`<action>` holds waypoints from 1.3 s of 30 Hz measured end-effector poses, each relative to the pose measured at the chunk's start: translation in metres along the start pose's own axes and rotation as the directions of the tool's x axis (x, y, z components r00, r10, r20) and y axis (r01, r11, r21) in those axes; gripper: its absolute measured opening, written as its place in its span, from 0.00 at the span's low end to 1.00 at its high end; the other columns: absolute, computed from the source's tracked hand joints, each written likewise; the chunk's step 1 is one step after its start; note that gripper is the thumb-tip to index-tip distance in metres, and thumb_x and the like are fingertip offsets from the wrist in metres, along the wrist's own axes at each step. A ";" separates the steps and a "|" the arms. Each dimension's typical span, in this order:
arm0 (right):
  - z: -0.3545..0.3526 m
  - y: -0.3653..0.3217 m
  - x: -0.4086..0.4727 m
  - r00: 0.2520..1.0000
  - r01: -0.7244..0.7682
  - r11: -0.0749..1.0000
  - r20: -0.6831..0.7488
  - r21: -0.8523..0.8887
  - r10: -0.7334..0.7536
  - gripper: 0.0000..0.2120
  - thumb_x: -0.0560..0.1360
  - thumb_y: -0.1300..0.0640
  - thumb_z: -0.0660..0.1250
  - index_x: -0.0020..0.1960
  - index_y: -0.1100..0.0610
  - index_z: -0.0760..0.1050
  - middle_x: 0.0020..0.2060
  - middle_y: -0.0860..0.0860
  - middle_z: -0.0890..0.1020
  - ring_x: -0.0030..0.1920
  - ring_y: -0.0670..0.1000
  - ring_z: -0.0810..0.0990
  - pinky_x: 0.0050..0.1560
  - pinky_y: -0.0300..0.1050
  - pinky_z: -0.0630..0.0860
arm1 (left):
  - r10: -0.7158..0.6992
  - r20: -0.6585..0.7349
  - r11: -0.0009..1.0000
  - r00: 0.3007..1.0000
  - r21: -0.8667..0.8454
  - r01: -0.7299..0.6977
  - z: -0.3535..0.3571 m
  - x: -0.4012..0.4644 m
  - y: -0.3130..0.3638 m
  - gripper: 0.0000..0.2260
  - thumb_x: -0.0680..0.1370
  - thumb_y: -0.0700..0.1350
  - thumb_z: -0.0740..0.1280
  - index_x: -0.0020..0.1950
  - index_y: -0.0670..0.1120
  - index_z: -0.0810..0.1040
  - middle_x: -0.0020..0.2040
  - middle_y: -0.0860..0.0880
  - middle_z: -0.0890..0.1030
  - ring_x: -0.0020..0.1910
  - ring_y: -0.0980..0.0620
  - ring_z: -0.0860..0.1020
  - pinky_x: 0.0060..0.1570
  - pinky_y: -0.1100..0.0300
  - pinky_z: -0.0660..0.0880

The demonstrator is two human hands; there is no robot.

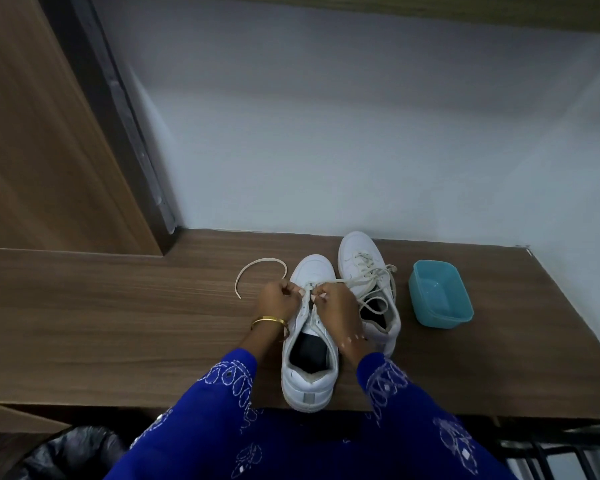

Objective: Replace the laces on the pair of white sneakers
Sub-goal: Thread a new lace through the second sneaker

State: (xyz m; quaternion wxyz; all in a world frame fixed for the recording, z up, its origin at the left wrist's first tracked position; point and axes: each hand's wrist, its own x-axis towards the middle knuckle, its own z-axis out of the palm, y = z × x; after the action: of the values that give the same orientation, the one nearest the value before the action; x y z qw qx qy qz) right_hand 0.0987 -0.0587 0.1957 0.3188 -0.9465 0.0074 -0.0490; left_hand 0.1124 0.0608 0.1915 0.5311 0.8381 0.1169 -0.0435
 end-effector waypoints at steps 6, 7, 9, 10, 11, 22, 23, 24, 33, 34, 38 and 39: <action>-0.007 0.015 -0.038 0.929 0.345 0.877 -0.011 -0.334 -0.370 0.09 0.64 0.64 0.70 0.29 0.57 0.72 0.27 0.50 0.74 0.29 0.50 0.74 0.32 0.40 0.69 | -0.109 -0.107 0.962 0.988 -0.261 0.078 -0.004 0.008 -0.003 0.13 0.74 0.33 0.63 0.31 0.46 0.74 0.34 0.44 0.78 0.35 0.47 0.77 0.43 0.55 0.76; -0.009 0.018 -0.039 0.929 0.347 0.873 -0.001 -0.341 -0.370 0.09 0.64 0.63 0.70 0.29 0.56 0.73 0.28 0.50 0.75 0.30 0.50 0.75 0.32 0.40 0.69 | -0.161 -0.119 0.917 0.980 -0.385 0.104 -0.007 0.008 0.000 0.14 0.76 0.33 0.61 0.32 0.46 0.72 0.33 0.45 0.78 0.33 0.49 0.77 0.40 0.56 0.77; -0.014 0.021 -0.040 0.930 0.345 0.853 0.020 -0.393 -0.367 0.07 0.64 0.61 0.71 0.29 0.57 0.75 0.33 0.51 0.79 0.34 0.52 0.78 0.37 0.41 0.71 | -0.237 -0.097 0.757 0.967 -0.642 0.121 -0.018 0.006 0.010 0.13 0.80 0.36 0.57 0.36 0.45 0.69 0.34 0.45 0.78 0.28 0.53 0.77 0.32 0.60 0.75; -0.014 0.021 -0.040 0.925 0.351 0.827 0.027 -0.438 -0.379 0.08 0.62 0.61 0.72 0.28 0.57 0.74 0.35 0.52 0.79 0.36 0.52 0.78 0.38 0.42 0.70 | -0.251 -0.080 0.652 0.965 -0.751 0.108 -0.026 0.007 0.016 0.12 0.81 0.39 0.54 0.38 0.45 0.67 0.36 0.44 0.78 0.27 0.54 0.78 0.29 0.61 0.76; -0.015 0.019 -0.041 0.921 0.358 0.799 0.042 -0.482 -0.388 0.08 0.61 0.62 0.72 0.27 0.57 0.73 0.34 0.52 0.77 0.35 0.53 0.77 0.37 0.43 0.70 | -0.263 -0.065 0.553 0.962 -0.828 0.096 -0.037 0.008 0.021 0.12 0.82 0.41 0.52 0.40 0.45 0.66 0.38 0.43 0.78 0.27 0.54 0.79 0.28 0.60 0.78; -0.015 0.011 -0.050 0.946 0.294 0.881 0.241 -0.369 -0.215 0.15 0.77 0.50 0.59 0.55 0.59 0.76 0.51 0.54 0.79 0.53 0.54 0.77 0.53 0.47 0.72 | -0.179 -0.514 0.891 0.839 -0.446 -0.083 -0.099 0.014 0.006 0.08 0.80 0.42 0.59 0.42 0.45 0.73 0.30 0.47 0.70 0.26 0.51 0.68 0.26 0.61 0.65; -0.015 0.010 -0.049 0.944 0.289 0.887 0.261 -0.361 -0.202 0.16 0.78 0.50 0.58 0.56 0.59 0.76 0.52 0.55 0.79 0.54 0.54 0.76 0.54 0.47 0.72 | -0.062 -0.464 0.965 0.884 -0.254 -0.066 -0.093 0.010 -0.001 0.10 0.80 0.46 0.60 0.42 0.43 0.74 0.31 0.44 0.73 0.28 0.47 0.70 0.30 0.58 0.67; -0.016 0.010 -0.047 0.941 0.293 0.888 0.271 -0.355 -0.202 0.16 0.78 0.49 0.58 0.56 0.59 0.76 0.52 0.55 0.79 0.54 0.54 0.76 0.54 0.47 0.72 | 0.048 -0.363 0.997 0.930 -0.044 -0.069 -0.085 0.004 -0.006 0.12 0.79 0.48 0.61 0.41 0.42 0.75 0.32 0.41 0.76 0.31 0.43 0.72 0.33 0.56 0.68; -0.018 0.014 -0.046 0.946 0.256 0.927 0.267 -0.275 -0.182 0.17 0.76 0.49 0.61 0.56 0.60 0.77 0.51 0.56 0.81 0.53 0.55 0.78 0.55 0.49 0.72 | 0.174 0.079 0.813 0.982 0.550 -0.188 -0.016 -0.020 -0.003 0.10 0.77 0.46 0.62 0.51 0.45 0.81 0.48 0.41 0.82 0.50 0.40 0.78 0.46 0.54 0.73; -0.018 0.014 -0.046 0.948 0.252 0.929 0.264 -0.272 -0.179 0.17 0.76 0.49 0.61 0.56 0.60 0.77 0.50 0.56 0.81 0.53 0.55 0.78 0.55 0.49 0.72 | 0.154 0.067 0.824 0.986 0.542 -0.166 -0.017 -0.020 -0.002 0.10 0.77 0.46 0.62 0.49 0.44 0.81 0.47 0.40 0.82 0.49 0.40 0.78 0.45 0.54 0.73; -0.018 0.013 -0.047 0.953 0.227 0.941 0.258 -0.249 -0.162 0.17 0.76 0.49 0.61 0.56 0.59 0.78 0.51 0.55 0.81 0.54 0.53 0.78 0.56 0.47 0.72 | 0.030 -0.040 0.997 0.999 0.074 -0.027 -0.023 -0.009 -0.001 0.12 0.75 0.38 0.65 0.30 0.43 0.76 0.31 0.44 0.75 0.34 0.47 0.74 0.38 0.58 0.67; -0.018 0.012 -0.047 0.952 0.225 0.944 0.261 -0.243 -0.159 0.17 0.76 0.49 0.62 0.57 0.59 0.78 0.52 0.54 0.81 0.55 0.53 0.77 0.57 0.47 0.72 | -0.053 -0.080 0.977 0.995 -0.208 0.035 -0.026 -0.007 0.001 0.15 0.74 0.35 0.64 0.28 0.45 0.72 0.30 0.45 0.74 0.34 0.49 0.74 0.37 0.58 0.68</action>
State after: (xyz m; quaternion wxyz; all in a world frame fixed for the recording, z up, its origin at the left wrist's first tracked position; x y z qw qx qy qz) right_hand 0.0501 -0.0772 0.1984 0.1790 -0.9762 -0.1172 0.0352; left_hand 0.1045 0.0825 0.2053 0.6086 0.7767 0.1621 -0.0070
